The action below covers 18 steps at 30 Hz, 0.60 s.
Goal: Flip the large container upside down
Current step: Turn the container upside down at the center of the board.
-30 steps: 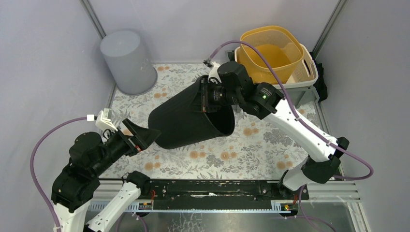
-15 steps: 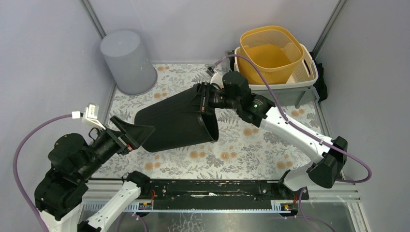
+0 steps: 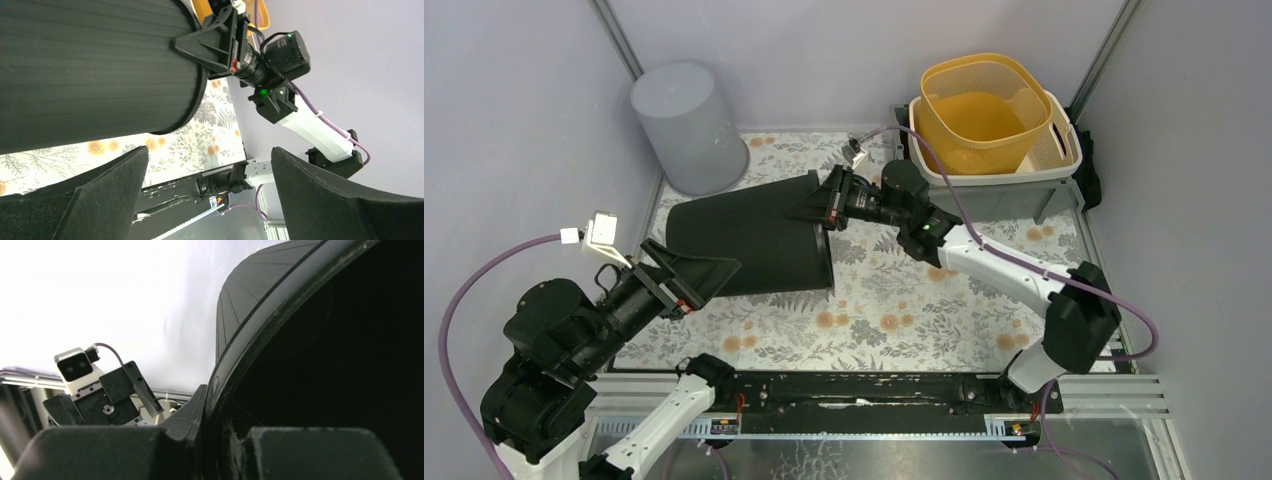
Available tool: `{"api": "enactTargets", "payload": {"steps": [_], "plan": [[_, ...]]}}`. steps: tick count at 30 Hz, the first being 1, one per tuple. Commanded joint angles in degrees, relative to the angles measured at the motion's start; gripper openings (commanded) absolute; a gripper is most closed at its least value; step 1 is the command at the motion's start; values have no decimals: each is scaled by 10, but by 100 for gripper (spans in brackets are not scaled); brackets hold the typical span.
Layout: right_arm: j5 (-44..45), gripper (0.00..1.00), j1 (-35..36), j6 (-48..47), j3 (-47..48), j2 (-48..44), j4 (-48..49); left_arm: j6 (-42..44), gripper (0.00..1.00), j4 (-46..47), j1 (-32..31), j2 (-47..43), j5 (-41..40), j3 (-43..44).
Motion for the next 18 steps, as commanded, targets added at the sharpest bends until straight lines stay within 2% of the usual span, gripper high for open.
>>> {"api": "enactTargets", "payload": {"steps": [1,11,18], "plan": [[-17,0,-4,79,-1,24,211,-3,100,8,-4,-11,16,1],[0,0,-4,212,-3,158,476,-3,100,7,-3,-16,23,-17],[30,0,-4,277,30,246,601,-2,100,6,-3,-15,25,-24]]}}
